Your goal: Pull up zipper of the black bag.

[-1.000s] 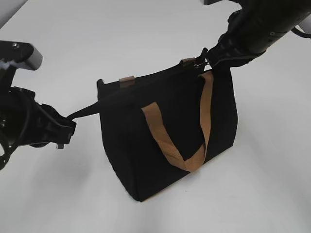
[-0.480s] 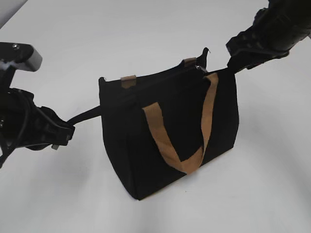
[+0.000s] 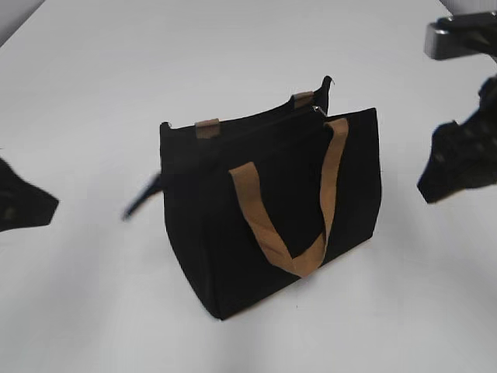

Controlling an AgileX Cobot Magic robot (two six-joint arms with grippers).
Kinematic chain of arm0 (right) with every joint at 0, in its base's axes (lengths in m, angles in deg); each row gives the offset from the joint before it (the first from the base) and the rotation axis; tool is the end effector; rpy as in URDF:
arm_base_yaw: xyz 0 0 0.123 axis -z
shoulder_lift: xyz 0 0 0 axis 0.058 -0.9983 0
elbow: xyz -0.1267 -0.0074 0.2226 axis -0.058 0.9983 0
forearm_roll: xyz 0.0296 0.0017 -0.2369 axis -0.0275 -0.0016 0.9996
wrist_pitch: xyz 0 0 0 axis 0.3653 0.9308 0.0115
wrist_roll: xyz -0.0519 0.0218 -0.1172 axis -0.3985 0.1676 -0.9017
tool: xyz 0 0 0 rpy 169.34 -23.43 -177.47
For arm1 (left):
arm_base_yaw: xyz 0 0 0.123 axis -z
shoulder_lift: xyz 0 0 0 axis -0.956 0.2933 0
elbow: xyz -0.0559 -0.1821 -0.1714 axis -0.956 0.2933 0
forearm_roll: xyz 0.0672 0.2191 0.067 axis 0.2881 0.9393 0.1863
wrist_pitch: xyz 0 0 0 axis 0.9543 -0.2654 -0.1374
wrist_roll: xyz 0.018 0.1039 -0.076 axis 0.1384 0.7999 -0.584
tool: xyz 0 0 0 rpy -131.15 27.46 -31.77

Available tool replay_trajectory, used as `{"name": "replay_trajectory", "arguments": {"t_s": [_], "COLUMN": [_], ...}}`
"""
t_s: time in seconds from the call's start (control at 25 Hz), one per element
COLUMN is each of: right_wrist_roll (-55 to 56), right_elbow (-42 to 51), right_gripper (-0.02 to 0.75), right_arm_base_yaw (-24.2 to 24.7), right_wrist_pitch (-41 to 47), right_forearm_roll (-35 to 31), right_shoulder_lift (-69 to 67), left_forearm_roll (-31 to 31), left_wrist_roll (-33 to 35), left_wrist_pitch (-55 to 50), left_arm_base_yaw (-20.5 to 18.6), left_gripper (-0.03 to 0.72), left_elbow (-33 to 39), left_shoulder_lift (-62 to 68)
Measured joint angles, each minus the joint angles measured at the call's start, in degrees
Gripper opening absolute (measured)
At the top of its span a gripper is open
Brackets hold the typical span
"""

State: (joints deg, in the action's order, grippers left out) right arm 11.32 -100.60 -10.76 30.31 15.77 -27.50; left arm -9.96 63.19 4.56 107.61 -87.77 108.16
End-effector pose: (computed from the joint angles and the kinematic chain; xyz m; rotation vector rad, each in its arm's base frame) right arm 0.2524 0.0809 0.2157 -0.5084 2.7906 0.2203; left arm 0.1748 -0.1244 0.2378 0.6853 2.4096 -0.3075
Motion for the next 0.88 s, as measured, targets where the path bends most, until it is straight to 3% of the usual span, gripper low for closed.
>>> {"name": "replay_trajectory", "arguments": {"t_s": [0.4, 0.64, 0.88], "right_wrist_roll": [1.7, 1.8, 1.8], "right_elbow": [18.4, 24.4, 27.7], "right_gripper": [0.573, 0.573, 0.573], "right_arm_base_yaw": [0.0, 0.0, 0.0], "right_wrist_pitch": [1.8, 6.4, 10.3], "right_forearm_roll": [0.2, 2.1, 2.9], "right_shoulder_lift": [27.3, 46.4, 61.6], "left_forearm_roll": [1.9, 1.9, 3.4], "left_wrist_roll": [-1.9, -1.9, -1.9], "left_wrist_pitch": [-18.6, -22.0, -19.3], "left_arm_base_yaw": [0.0, 0.0, 0.0], "left_gripper": [0.310, 0.310, 0.310], "left_elbow": [0.5, 9.7, 12.3], "left_shoulder_lift": [-22.1, -37.3, -50.9]}}
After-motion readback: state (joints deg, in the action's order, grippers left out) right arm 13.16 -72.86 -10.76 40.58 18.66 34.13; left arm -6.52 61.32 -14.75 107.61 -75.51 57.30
